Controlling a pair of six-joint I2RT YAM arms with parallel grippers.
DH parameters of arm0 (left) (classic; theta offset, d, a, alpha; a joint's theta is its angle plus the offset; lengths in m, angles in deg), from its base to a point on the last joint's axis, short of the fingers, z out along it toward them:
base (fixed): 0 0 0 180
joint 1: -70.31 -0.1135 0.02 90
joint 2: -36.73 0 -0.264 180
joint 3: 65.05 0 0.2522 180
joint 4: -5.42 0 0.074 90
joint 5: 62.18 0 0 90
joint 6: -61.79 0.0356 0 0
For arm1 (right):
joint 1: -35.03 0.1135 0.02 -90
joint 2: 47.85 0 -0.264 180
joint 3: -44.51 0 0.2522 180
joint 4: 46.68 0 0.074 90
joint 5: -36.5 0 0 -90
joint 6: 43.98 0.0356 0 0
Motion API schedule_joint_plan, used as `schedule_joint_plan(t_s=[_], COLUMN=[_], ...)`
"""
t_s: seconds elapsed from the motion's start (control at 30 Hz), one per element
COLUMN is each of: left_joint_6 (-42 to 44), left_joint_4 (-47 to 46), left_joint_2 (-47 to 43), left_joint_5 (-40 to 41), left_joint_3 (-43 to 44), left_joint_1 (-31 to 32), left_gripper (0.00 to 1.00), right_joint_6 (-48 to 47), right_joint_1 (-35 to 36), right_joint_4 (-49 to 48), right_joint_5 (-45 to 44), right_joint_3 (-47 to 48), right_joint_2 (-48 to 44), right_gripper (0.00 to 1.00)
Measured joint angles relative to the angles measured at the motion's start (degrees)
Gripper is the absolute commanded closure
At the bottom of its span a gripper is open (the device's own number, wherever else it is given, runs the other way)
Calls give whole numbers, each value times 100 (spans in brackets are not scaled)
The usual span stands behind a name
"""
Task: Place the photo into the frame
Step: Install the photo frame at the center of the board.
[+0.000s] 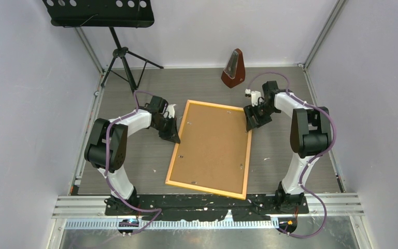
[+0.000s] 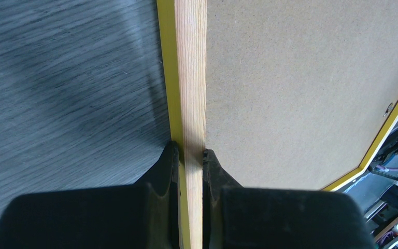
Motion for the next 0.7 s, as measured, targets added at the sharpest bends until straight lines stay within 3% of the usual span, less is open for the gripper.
schedule_joint_plan(t_s=[0.17,0.5,0.7], left_joint_6=[0,2,-7], left_joint_4=[0,-2,-35], left_joint_2=[0,2,11], left_joint_5=[0,-11,-24], left_joint_3=[0,0,-2], left_joint_1=[0,-9,-15], left_gripper=[100,100,100], right_joint_6=[435,817,1082], right_joint_1=[-7,-7,-70], right_joint_4=[-195,-306,-133], right_joint_5=[-153,0,120], right_joint_3=[-234,-240,55], right_joint_2=[-144,-111,131], right_gripper=[40,67,76])
